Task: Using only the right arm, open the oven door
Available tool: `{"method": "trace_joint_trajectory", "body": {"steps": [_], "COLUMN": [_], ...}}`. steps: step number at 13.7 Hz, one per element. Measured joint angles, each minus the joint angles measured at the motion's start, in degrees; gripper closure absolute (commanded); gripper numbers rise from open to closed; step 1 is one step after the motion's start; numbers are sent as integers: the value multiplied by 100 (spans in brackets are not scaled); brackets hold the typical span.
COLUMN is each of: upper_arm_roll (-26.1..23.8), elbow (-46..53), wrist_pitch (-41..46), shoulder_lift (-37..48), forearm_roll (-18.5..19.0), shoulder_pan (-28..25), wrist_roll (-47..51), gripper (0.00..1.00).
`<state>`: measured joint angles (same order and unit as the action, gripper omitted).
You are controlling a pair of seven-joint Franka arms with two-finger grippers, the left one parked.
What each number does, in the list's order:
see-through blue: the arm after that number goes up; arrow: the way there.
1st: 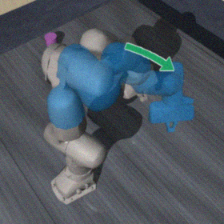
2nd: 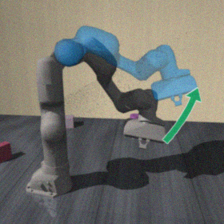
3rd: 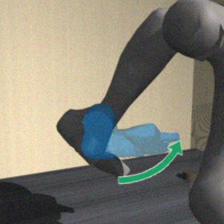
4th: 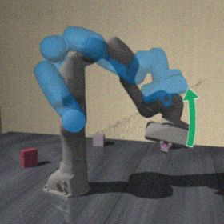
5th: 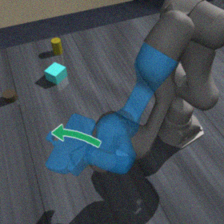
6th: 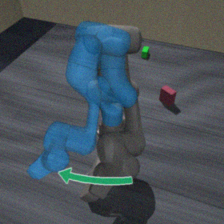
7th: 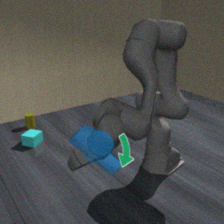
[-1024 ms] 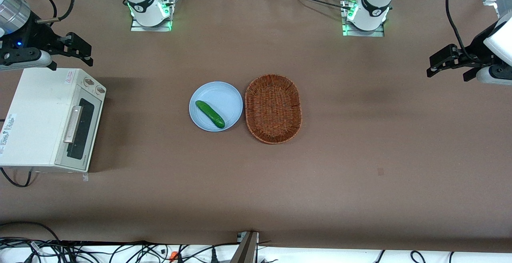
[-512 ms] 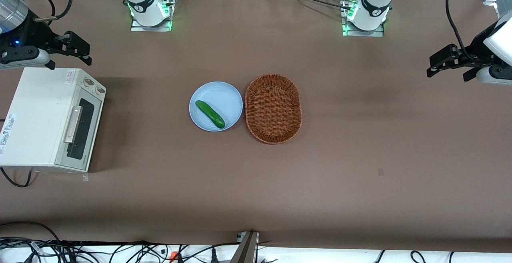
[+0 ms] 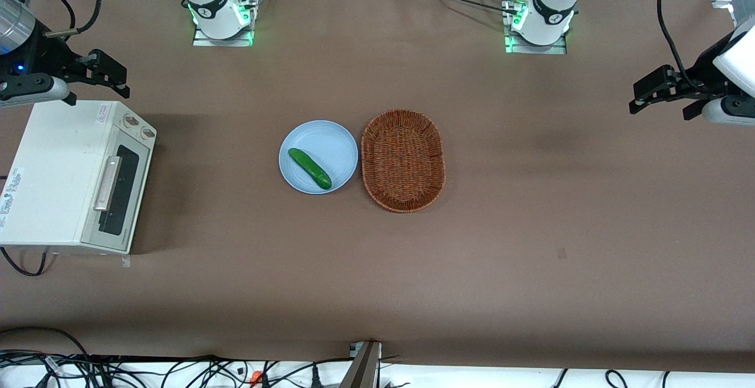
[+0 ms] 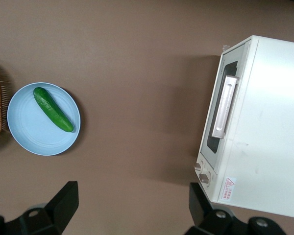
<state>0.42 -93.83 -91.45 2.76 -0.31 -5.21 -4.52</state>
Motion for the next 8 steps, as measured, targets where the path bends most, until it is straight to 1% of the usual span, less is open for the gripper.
{"method": "trace_joint_trajectory", "body": {"steps": [8], "upper_arm_roll": [7], "elbow": [-52], "wrist_pitch": [5], "shoulder_lift": [-61], "forearm_roll": [26], "shoulder_pan": [90], "wrist_roll": [-86], "gripper": [0]}}
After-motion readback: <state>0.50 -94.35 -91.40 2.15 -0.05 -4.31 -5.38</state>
